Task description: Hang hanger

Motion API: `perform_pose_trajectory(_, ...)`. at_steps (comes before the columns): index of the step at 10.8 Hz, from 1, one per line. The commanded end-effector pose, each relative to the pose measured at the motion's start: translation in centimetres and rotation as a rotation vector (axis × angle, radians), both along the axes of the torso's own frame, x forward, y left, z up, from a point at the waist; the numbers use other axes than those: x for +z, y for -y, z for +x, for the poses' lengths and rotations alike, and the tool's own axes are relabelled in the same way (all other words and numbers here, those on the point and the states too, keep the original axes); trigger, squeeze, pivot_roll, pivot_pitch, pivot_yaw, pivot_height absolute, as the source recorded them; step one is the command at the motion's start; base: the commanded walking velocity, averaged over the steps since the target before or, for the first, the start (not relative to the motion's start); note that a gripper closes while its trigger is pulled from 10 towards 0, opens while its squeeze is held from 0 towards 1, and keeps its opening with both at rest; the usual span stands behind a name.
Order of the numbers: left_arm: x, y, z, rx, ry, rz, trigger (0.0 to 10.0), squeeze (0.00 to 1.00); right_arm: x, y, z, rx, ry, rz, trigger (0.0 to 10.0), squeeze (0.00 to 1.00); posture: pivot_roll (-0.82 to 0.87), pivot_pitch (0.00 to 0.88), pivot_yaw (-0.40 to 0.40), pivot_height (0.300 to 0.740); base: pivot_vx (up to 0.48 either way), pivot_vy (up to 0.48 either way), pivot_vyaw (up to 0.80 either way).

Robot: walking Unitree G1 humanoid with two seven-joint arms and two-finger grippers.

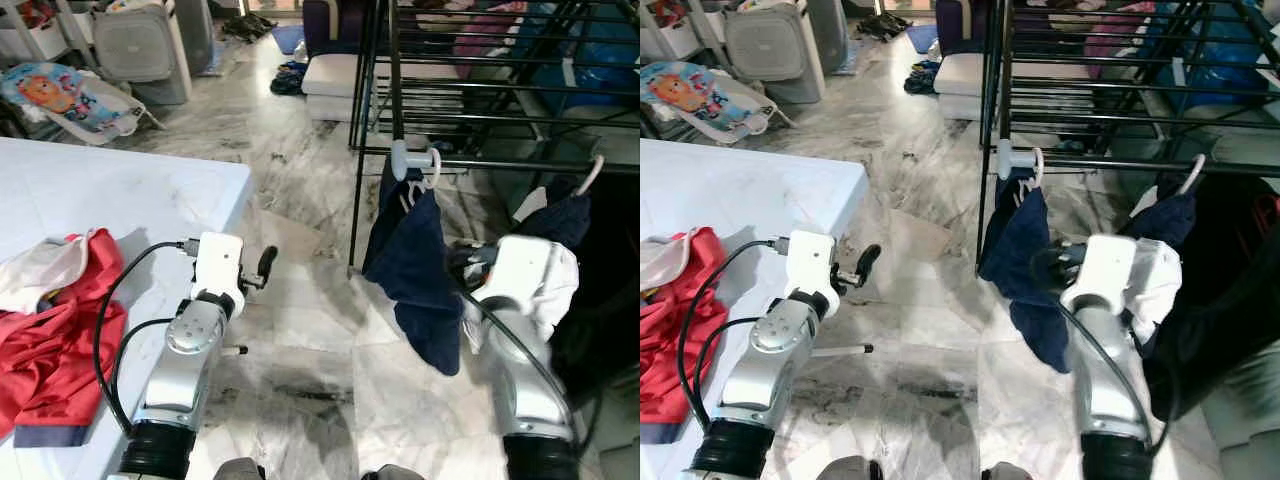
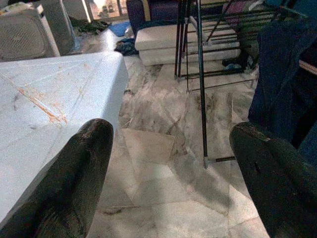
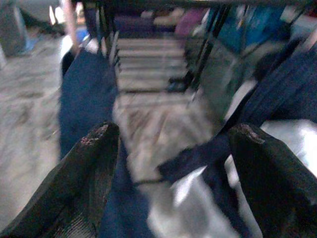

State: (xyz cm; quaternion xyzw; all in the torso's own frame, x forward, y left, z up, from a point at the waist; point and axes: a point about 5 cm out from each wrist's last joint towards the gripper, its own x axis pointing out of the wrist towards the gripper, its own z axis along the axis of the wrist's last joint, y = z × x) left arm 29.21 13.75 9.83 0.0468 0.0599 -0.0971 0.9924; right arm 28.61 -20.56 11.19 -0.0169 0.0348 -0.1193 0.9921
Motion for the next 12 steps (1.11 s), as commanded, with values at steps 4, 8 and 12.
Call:
perform_pose_trajectory(4,1.0,0.1,0.6,-0.022,0.036,0.008,10.0,0.0,-0.5,2.3,-0.1,-0.165,-0.062,-0.031,10.0,0.0,0.01,0.0,0.02,0.74,0.0,0.0,0.0)
perform_pose_trajectory(8,1.1,-0.1,0.3,-0.043,0.04,-0.028,10.0,0.0,-0.3,5.0,0.9,-0.246,-0.069,-0.042,10.0,0.0,0.02,0.006,0.021,0.74,0.161,0.0,0.0)
perform_pose_trajectory(12,1.3,0.0,0.4,-0.067,0.048,-0.032,10.0,0.0,-0.5,4.2,1.0,-0.229,-0.051,-0.024,10.0,0.0,0.01,0.01,0.025,0.74,0.382,0.0,-0.2)
